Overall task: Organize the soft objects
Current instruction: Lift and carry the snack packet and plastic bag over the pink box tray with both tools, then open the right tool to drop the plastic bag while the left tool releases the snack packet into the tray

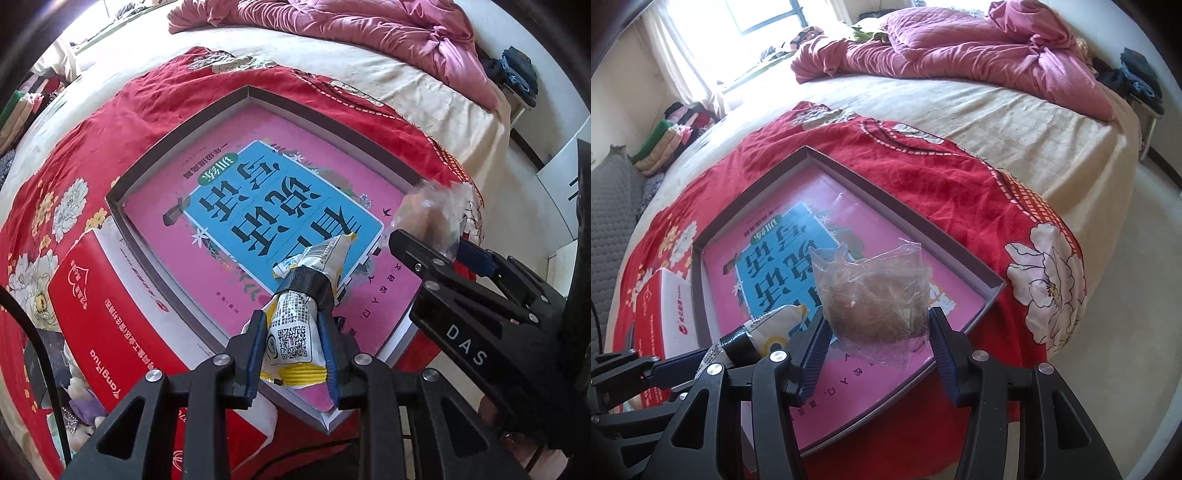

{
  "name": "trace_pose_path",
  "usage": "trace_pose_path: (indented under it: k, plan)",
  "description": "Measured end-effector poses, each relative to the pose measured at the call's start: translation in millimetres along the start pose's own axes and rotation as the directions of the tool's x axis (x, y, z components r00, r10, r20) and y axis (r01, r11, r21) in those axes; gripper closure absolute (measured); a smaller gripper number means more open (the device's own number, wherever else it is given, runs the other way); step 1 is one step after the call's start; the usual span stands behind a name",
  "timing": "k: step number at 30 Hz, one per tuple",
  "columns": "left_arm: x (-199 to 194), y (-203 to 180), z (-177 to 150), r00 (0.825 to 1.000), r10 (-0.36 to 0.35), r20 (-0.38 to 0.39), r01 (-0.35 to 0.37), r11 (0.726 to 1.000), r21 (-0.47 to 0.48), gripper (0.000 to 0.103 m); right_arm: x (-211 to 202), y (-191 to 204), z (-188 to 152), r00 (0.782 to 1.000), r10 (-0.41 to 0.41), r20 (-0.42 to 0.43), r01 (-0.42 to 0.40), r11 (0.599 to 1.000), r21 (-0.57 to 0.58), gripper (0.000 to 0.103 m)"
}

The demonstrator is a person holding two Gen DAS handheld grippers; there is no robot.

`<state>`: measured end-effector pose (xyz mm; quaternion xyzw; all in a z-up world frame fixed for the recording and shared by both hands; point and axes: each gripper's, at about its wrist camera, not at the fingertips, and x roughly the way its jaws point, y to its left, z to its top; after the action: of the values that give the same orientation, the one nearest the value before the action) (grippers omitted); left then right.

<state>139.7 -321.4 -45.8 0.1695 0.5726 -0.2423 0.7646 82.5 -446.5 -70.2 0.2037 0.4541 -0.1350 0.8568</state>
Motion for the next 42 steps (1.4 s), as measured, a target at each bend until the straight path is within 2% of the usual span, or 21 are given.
trace_pose_path:
  k: [11,25,29,34,38,42]
  plan:
    - [5.6,-5.2,-6.0,1.000,0.007,-0.027,-0.006,1.000,0.013,0.073,-10.4,-8.1,2.0,0.999,0.005,0.034,-0.007,0.999,0.034,0.039]
    - [8.6,-8.4,-9.6,0.998,-0.025,-0.051,0.026,1.000,0.008,0.072,-20.9,-14.3,1.3,0.999,0.003,0.044,-0.005,0.999,0.046,0.036]
    - [2.5,-6.4,-12.9,0.998,-0.045,-0.037,0.045,0.999,-0.002,0.061,-23.8,-13.2,0.9,0.999,0.015,0.049,-0.018,0.998,0.052,0.032]
    - [-9.4,-2.5,-15.8,0.999,-0.043,-0.014,0.043,0.999,-0.013,0.058,-26.8,-12.9,0.6,0.998,0.038,0.042,-0.041,0.996,0.078,0.031]
    - [-25.8,6.1,-19.9,0.998,-0.059,0.014,0.059,0.997,-0.044,0.046,-33.0,-11.7,1.9,0.997,0.076,0.033,-0.079,0.991,0.112,0.028]
    - [-46.2,20.1,-25.0,0.995,-0.081,0.061,0.086,0.993,-0.084,0.043,-44.1,-3.8,4.7,0.994,0.099,0.048,-0.104,0.987,0.118,0.028]
